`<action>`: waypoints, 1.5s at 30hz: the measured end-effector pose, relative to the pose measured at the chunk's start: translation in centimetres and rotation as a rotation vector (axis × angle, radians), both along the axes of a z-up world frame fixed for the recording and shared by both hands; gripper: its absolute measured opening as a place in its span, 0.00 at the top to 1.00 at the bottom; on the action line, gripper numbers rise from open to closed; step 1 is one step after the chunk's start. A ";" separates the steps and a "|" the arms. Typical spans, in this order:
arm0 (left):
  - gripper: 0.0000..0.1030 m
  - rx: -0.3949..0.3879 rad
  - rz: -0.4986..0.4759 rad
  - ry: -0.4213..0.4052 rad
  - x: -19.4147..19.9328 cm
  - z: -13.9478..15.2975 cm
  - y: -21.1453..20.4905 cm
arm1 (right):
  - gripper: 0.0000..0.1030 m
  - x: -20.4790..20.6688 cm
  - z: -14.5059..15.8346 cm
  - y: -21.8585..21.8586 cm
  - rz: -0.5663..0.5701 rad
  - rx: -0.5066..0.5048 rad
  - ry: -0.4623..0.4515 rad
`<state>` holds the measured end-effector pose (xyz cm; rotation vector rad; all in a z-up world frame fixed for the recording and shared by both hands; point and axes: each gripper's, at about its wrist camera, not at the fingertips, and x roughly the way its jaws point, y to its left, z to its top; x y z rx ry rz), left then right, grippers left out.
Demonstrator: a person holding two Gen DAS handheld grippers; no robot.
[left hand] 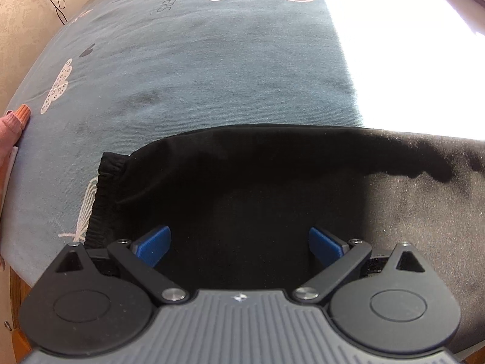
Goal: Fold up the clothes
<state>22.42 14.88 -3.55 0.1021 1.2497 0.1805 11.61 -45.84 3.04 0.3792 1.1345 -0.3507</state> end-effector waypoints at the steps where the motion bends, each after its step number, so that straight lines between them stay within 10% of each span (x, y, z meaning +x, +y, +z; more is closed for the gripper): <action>1: 0.05 0.005 -0.027 0.002 -0.5 -0.3 0.1 | 0.63 1.1 0.3 1.4 0.053 -0.014 0.001; 16: 0.07 -0.143 -0.073 -0.038 -4.0 -0.3 4.6 | 0.54 12.9 -0.5 27.9 0.758 0.163 0.025; 20: 0.06 -0.238 -0.003 -0.155 -5.3 2.3 5.6 | 0.50 13.7 -0.2 32.8 0.901 0.157 0.044; 33: 0.07 -0.540 0.285 -0.213 -5.2 -0.4 13.5 | 0.48 18.6 0.3 47.5 1.158 0.135 0.110; 45: 0.06 -0.623 0.235 -0.364 -5.4 1.5 19.7 | 0.46 20.4 0.1 55.9 1.273 0.101 0.187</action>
